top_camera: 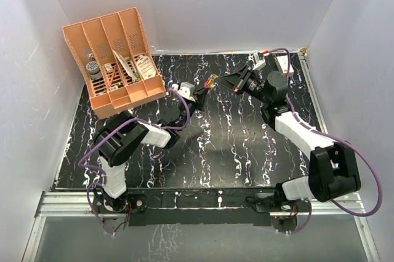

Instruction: Put the keys on the keyring

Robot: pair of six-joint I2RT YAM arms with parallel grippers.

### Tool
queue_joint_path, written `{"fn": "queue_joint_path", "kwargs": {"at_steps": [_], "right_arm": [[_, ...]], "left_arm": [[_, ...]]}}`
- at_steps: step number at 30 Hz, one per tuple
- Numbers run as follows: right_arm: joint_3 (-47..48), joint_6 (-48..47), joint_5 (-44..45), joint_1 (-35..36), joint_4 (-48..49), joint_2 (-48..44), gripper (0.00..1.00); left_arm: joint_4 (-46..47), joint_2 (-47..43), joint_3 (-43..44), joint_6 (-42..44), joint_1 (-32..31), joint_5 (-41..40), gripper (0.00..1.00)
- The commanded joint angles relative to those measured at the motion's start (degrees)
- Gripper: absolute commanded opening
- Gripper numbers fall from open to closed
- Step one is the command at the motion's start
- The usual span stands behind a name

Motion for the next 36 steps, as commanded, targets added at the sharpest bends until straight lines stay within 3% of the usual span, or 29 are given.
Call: {"fn": "queue_joint_path", "kwargs": {"at_steps": [1,12,16,20,31,36], "right_arm": [[-0.3,-3.1,-0.7,0.3,0.3,-2.6,0.00],[2.5,-18.3,3.4,0.2,-17.8,-5.3,0.00],[3.3,-21.8,6.9,0.2,-22.9,-6.2,0.44],[2.0,-22.8,11.7,0.3,-24.1,-8.4,0.66],[-0.6,-26.7,24.0,0.3,-29.7,-11.3,0.70],[-1.1,-28.1,25.7,0.3,-30.8,-12.5,0.73]], "left_arm": [[1.0,-3.7,0.8,4.7,-0.2,-0.6,0.00],[-23.9,-17.6,1.8,28.1,-0.2,-2.0,0.00],[-33.5,-20.2,6.0,33.2,-0.2,-2.9,0.00],[-40.0,-21.6,9.5,35.5,-0.2,-2.1,0.00],[-47.7,-24.4,13.1,37.2,-0.2,-4.4,0.00],[-48.5,-24.3,13.9,37.6,-0.2,-4.6,0.00]]}}
